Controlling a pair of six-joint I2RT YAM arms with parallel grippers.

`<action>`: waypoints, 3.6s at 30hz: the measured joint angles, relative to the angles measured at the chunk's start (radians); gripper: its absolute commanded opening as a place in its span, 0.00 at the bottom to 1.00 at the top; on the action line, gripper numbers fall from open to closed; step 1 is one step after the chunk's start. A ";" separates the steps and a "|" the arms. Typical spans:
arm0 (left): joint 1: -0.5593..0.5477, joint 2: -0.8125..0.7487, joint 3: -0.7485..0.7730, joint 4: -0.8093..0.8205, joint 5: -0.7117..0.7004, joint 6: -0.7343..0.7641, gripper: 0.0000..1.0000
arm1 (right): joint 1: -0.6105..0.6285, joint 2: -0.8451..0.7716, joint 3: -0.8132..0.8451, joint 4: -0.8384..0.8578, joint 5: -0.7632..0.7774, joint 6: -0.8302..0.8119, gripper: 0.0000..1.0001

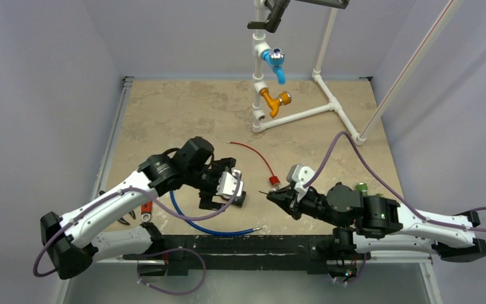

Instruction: Unlock with the key

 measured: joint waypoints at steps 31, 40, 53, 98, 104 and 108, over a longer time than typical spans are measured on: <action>-0.095 0.684 0.002 0.208 -0.252 0.231 0.47 | 0.000 -0.302 -0.016 -0.082 0.172 0.002 0.00; -0.117 0.705 0.137 0.007 -0.182 0.133 0.01 | 0.000 -0.303 0.018 -0.099 0.197 -0.035 0.00; 0.076 0.552 0.610 -0.636 0.341 0.076 0.00 | 0.000 -0.155 0.145 -0.129 0.006 -0.255 0.00; -0.012 0.410 0.597 -0.747 0.602 -0.085 0.00 | 0.000 0.230 0.387 -0.177 -0.460 -0.645 0.00; -0.012 0.410 0.597 -0.747 0.599 -0.085 0.00 | 0.000 0.241 0.389 -0.209 -0.480 -0.660 0.00; -0.012 0.410 0.597 -0.747 0.596 -0.085 0.00 | 0.000 0.248 0.394 -0.225 -0.493 -0.668 0.00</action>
